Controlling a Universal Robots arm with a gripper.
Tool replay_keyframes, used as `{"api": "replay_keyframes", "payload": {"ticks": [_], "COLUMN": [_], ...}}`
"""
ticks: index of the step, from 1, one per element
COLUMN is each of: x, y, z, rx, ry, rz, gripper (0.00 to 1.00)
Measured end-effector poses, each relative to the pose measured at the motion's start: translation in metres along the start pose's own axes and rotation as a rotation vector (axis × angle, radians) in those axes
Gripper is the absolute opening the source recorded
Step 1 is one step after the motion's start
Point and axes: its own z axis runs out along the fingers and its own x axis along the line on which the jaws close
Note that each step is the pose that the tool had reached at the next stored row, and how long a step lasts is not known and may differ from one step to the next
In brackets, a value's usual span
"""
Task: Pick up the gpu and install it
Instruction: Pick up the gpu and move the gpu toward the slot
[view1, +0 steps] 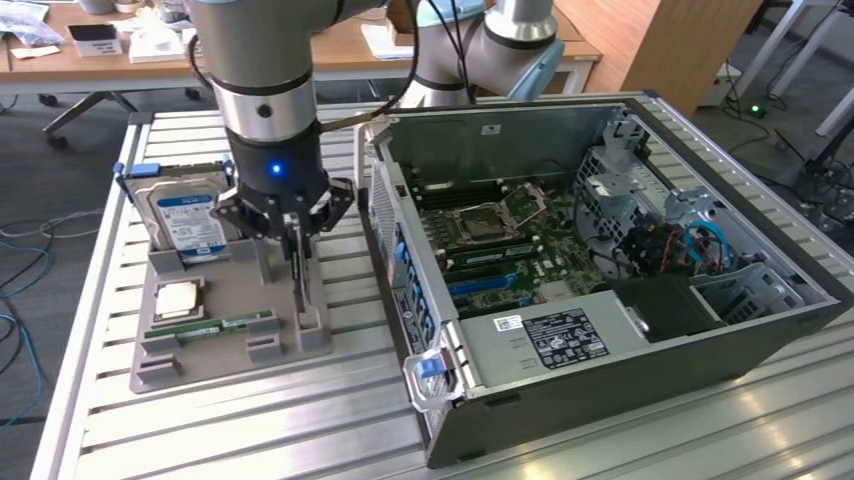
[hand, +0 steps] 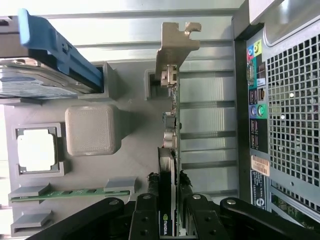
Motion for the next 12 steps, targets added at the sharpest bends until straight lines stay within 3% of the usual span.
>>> {"api": "replay_keyframes", "payload": {"ticks": [7,12], "x": [-0.001,-0.001], "y": [0.0012,0.0012], "z": [-0.0247,-0.0254], "rx": [0.0000,-0.0001], "ry": [0.0000,-0.0001], "rz": [0.000,0.000], "gripper": [0.27,0.27]}}
